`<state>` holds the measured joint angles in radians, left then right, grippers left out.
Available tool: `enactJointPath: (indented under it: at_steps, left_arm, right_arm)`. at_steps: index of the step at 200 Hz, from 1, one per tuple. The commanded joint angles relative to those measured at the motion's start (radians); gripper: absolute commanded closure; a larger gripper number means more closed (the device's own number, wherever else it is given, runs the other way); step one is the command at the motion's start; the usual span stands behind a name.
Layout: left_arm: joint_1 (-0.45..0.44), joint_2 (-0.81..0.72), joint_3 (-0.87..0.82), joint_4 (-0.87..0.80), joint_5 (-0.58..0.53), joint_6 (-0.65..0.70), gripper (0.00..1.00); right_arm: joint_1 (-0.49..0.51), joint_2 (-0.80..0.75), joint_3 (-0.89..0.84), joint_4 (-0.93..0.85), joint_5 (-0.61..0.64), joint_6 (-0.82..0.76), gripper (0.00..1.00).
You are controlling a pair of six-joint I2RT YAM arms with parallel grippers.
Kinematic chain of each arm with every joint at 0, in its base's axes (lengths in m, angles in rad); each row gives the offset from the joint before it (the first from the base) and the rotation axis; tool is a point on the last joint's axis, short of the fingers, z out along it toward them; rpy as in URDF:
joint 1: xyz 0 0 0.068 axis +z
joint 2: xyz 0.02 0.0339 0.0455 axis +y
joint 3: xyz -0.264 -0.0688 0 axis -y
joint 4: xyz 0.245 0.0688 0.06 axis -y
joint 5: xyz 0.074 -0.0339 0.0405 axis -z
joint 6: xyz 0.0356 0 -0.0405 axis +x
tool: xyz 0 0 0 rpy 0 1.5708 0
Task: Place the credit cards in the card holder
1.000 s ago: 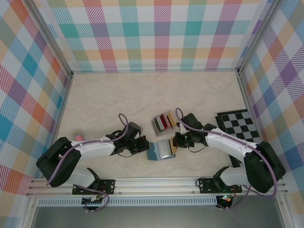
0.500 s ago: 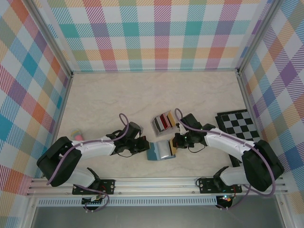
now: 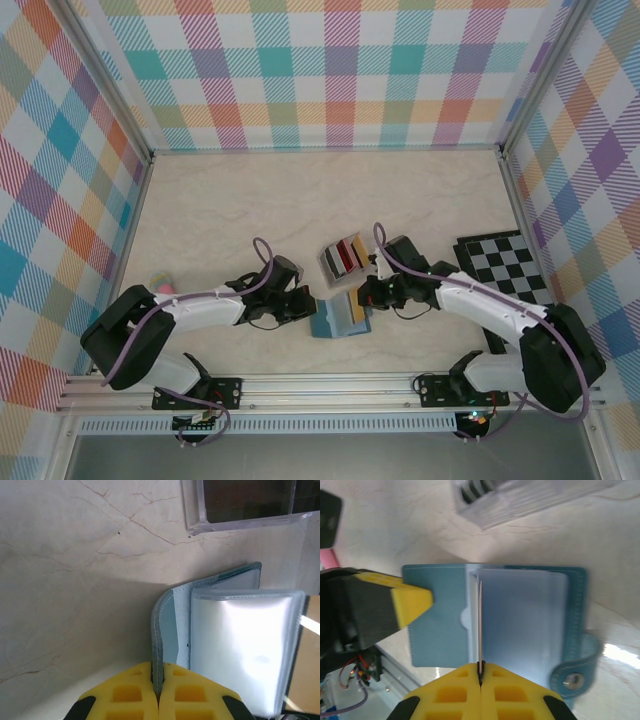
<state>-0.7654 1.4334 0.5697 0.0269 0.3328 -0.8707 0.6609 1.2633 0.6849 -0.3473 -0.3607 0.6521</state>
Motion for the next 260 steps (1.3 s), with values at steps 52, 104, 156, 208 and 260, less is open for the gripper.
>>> enactJointPath:
  at_steps: [52,104,156,208,260]
  left_arm:
    - [-0.008,-0.033,-0.004,-0.033,-0.050,-0.008,0.91]
    - [-0.008,-0.096,-0.040,-0.044,-0.073,-0.016,0.81]
    - [-0.012,-0.037,-0.041,-0.008,-0.062,-0.025,0.96]
    - [-0.018,0.008,-0.036,0.059,-0.053,-0.044,1.00]
    - [-0.019,-0.022,-0.027,-0.011,-0.094,-0.039,0.88]
  right_arm:
    - [0.086,0.118,-0.017,0.165,-0.006,0.111,0.97]
    - [0.097,0.167,-0.047,0.218,-0.009,0.139,0.97]
    - [0.123,0.130,-0.045,0.253,0.010,0.175,0.97]
    - [0.128,0.111,-0.057,0.276,-0.002,0.192,0.98]
    - [0.129,0.216,-0.068,0.286,0.014,0.184,0.98]
